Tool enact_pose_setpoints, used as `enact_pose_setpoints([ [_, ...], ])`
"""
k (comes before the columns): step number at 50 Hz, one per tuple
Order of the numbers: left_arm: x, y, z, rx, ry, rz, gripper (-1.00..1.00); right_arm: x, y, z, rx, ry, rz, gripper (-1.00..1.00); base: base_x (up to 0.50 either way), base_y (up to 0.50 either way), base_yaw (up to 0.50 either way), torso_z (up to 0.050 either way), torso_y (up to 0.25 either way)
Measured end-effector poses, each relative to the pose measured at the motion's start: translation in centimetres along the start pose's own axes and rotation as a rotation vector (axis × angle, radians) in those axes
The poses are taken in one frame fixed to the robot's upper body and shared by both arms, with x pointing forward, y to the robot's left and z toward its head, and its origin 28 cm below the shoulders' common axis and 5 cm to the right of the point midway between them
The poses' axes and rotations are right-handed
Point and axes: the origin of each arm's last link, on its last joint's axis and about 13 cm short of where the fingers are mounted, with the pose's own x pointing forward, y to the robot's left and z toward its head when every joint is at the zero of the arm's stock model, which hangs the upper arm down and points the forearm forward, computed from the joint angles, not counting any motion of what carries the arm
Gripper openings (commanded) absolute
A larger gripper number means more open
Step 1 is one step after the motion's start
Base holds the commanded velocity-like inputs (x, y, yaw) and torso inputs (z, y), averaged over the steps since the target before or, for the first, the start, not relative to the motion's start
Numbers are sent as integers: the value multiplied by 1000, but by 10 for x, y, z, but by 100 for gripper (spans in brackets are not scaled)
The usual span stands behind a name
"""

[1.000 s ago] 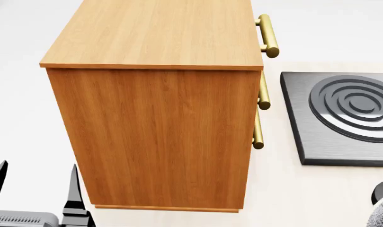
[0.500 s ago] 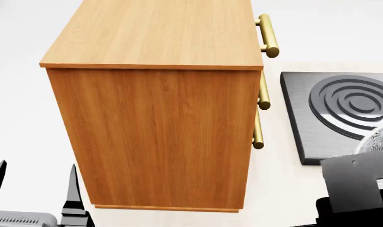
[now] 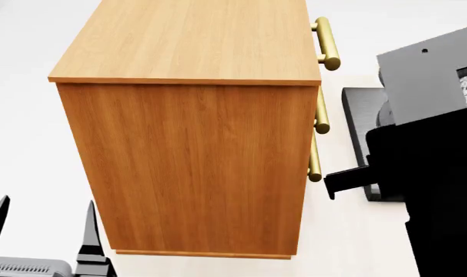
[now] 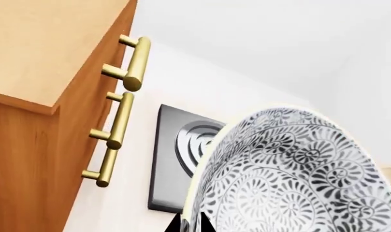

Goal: Put the bowl on the top of the cabinet.

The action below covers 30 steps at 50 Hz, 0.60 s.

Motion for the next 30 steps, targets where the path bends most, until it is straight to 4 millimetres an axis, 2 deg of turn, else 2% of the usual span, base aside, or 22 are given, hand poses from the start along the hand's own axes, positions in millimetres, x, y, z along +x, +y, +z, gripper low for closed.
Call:
enact_pose_setpoints([
  [14,0,-2,-2,6,3,-5,100,-1,-7,56,3,-48,-18,-100,0,0,0,0,1],
  [30,0,-3,-2,8,5,-9,100,-3,-2,109,-9,-97,-28,-100,0,0,0,0,1],
])
